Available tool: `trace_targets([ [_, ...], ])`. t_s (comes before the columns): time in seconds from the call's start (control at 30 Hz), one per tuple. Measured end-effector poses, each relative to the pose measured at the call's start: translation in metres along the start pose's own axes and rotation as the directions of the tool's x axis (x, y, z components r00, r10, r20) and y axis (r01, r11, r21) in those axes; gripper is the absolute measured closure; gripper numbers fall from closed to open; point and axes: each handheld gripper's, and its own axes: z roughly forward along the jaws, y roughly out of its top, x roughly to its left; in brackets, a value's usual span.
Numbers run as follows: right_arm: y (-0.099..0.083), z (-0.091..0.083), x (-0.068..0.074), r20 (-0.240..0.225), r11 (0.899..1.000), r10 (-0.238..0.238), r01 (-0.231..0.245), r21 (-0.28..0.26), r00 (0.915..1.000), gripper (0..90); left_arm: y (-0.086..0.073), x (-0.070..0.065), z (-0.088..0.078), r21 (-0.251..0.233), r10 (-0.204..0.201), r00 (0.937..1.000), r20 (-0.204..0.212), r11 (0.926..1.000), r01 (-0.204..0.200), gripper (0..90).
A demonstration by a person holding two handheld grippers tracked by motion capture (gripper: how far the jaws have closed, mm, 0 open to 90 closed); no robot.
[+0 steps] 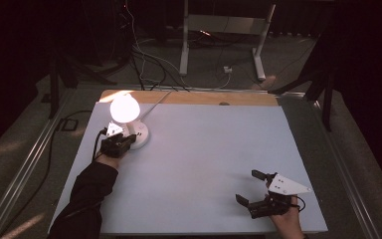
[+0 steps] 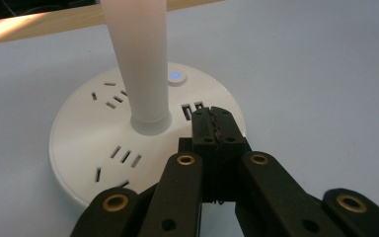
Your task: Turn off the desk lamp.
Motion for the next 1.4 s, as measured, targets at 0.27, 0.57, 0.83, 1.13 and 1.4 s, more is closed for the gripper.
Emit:
trace_targets([
  [0.27, 0.0, 0.0, 0.0, 0.003, 1.0, -0.001, 0.001, -0.001, 1.0, 0.0, -0.001, 0.001, 0.002, 0.012, 0.003, 1.0, -0.004, 0.9999, -0.003, 90.0],
  [0.57, 0.0, 0.0, 0.0, 0.002, 1.0, -0.001, 0.001, 0.001, 1.0, 0.0, -0.001, 0.0, 0.003, 0.019, 0.008, 0.9999, 0.006, 0.9998, -0.009, 90.0],
  [0.83, 0.0, 0.0, 0.001, 0.001, 1.0, -0.001, 0.001, 0.003, 1.0, 0.0, 0.001, -0.003, 0.004, 0.03, 0.028, 0.9995, -0.015, 0.9992, -0.027, 90.0],
  [1.13, 0.0, 0.0, 0.0, 0.002, 1.0, -0.001, 0.001, 0.001, 1.0, 0.0, 0.014, -0.004, -0.011, -0.024, 0.011, 0.9999, -0.004, 0.9997, -0.011, 90.0],
  [1.4, 0.0, 0.0, 0.001, 0.001, 1.0, -0.002, 0.002, 0.003, 1.0, 0.0, 0.02, -0.005, -0.019, -0.053, 0.014, 0.9999, 0.004, 0.9985, -0.014, 90.0],
])
